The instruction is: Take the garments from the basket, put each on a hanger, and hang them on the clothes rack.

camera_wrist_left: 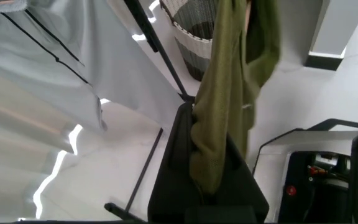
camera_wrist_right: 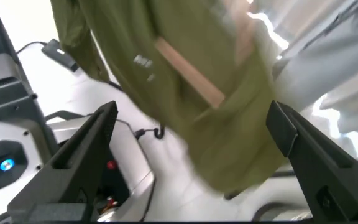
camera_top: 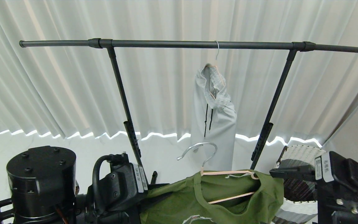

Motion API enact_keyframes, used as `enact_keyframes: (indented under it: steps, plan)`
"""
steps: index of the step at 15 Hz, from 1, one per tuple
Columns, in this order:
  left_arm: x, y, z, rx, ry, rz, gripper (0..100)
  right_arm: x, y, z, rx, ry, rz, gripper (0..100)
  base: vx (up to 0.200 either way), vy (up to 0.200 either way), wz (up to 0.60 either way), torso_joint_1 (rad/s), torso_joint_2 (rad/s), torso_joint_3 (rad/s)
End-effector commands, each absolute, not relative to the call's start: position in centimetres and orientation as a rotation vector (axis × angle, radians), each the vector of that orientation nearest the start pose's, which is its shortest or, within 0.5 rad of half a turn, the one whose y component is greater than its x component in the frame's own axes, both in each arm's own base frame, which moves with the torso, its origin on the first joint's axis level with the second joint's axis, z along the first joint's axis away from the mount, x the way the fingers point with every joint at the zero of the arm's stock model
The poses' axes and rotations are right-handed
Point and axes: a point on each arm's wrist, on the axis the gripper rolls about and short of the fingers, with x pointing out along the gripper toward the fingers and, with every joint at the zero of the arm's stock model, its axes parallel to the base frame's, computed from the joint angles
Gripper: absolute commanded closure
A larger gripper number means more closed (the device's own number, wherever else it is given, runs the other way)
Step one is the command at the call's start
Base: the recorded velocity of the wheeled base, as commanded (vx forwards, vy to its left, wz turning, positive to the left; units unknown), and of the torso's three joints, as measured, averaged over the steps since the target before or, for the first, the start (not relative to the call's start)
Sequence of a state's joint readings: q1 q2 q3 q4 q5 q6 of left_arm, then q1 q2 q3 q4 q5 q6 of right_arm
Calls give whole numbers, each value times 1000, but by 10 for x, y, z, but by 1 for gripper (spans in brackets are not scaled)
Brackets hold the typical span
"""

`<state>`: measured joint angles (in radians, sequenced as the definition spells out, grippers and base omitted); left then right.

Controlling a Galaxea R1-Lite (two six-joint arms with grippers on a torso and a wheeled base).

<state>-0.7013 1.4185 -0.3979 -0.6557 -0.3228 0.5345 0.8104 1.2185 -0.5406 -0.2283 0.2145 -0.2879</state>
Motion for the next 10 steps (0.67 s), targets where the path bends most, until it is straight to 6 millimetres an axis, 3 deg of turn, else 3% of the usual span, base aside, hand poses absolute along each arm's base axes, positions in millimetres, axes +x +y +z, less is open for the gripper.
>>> enact_keyframes:
  steps: [1, 7, 10]
  plan:
    - [148, -135, 148, 568, 83, -1130, 100, 136, 147, 190, -441, 303, 1107, 0, 0, 0, 0, 0, 0, 0]
    - [142, -141, 149, 571, 64, -1179, 100, 148, 177, 172, -523, 350, 1228, 0, 0, 0, 0, 0, 0, 0]
    - [141, -143, 147, 574, 71, -1190, 100, 151, 180, 169, -543, 354, 1234, 0, 0, 0, 0, 0, 0, 0]
